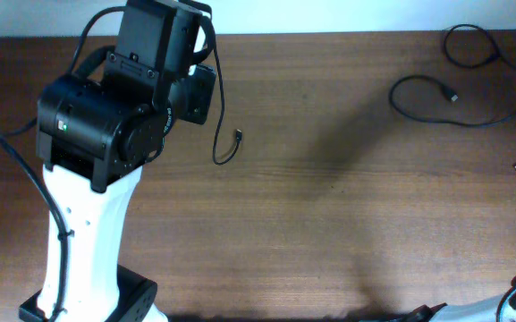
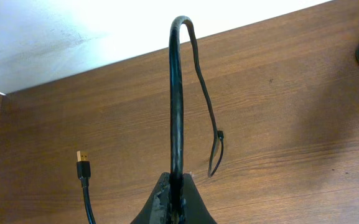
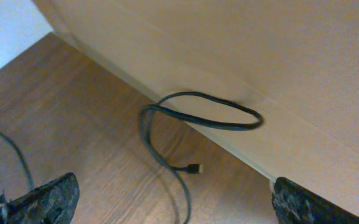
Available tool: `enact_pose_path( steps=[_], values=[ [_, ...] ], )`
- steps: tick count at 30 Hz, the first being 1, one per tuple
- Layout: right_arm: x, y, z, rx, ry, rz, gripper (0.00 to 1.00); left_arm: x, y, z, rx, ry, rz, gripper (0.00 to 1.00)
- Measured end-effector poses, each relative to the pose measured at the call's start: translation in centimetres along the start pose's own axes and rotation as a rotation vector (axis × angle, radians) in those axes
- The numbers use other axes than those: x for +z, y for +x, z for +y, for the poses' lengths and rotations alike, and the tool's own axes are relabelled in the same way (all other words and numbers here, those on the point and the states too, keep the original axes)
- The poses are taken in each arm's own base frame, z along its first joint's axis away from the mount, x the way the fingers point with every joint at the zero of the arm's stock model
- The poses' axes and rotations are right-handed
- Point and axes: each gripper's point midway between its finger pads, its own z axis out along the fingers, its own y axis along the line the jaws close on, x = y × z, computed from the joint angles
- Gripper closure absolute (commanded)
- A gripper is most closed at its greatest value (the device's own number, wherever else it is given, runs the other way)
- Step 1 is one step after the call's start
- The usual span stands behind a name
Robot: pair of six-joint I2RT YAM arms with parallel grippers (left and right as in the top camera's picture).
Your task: Untangle cables
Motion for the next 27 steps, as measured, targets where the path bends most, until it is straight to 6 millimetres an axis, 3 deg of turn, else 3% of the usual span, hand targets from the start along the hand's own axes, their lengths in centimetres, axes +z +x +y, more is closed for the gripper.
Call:
enact_pose_path(
  steps=[8,14,19,21,25,27],
  values=[
    [5.2,3.5,-0.3,0.005,0.005,0.095,0.02,0.0,0.0,-0.3,0.0,0.016,0.0,1.0],
    [5.9,4.1,1.2,-0.014,-0.02,0.111,0.01,-0.1,0.0,-0.7,0.007,0.03,-0.001,1.0],
    [10.2,10.6,4.3,-0.059,-0.055,0.298,0.02,-0.2,0.0,-1.3,0.017,0.041,-0.004,1.0],
    [11.2,12.3,5.2,-0.072,-0.065,0.34,0.06,-0.2,0.0,-1.4,0.019,0.042,-0.004,1.0],
    [11.7,12.6,6.0,-0.081,-0.075,0.327,0.08,-0.2,-0.1,-1.4,0.019,0.042,-0.005,1.0],
    [12.0,13.1,6.1,-0.082,-0.076,0.323,0.01,-0.2,-0.2,-1.4,0.017,0.043,-0.01,1.0]
  ],
)
